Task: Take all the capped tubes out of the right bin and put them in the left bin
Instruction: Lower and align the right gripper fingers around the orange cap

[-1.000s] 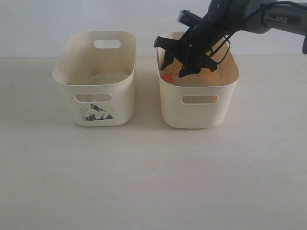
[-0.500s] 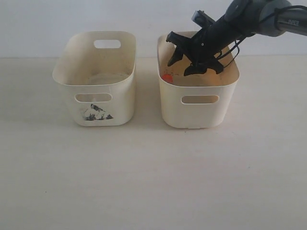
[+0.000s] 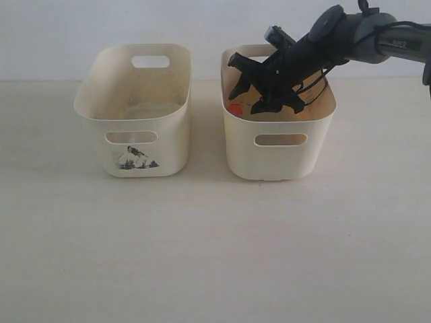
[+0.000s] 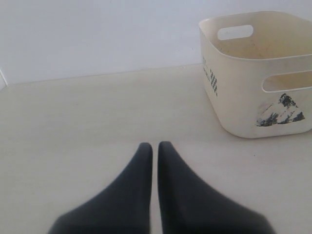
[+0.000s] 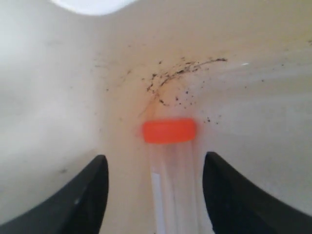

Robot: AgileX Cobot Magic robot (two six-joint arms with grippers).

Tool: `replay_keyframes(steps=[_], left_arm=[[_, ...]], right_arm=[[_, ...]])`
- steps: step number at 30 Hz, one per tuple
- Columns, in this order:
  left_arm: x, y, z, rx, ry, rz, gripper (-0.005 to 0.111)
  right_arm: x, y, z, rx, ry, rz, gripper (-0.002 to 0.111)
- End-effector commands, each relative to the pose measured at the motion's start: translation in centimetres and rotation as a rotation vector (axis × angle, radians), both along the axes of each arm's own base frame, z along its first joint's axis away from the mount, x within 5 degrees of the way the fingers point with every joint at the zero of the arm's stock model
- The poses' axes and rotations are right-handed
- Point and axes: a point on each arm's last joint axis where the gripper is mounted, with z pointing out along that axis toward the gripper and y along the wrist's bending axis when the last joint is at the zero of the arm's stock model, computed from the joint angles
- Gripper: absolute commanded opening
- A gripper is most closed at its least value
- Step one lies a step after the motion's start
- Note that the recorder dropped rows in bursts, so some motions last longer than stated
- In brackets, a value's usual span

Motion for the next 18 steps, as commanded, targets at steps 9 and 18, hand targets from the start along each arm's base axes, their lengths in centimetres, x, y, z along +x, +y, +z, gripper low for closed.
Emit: replay_keyframes(steps=[9,18], left_arm=[[0.0,0.0,0.3,-0.018,-0.020,0.001,0.004],[0.0,0.0,0.3,-0.018,-0.020,0.001,0.004]], right_arm=[[0.4,0.9,-0.8,-0.036,-0.050,-0.003,0.055],[0.4,0.9,-2.7,-0.048,-0.017,0.009,0.056]])
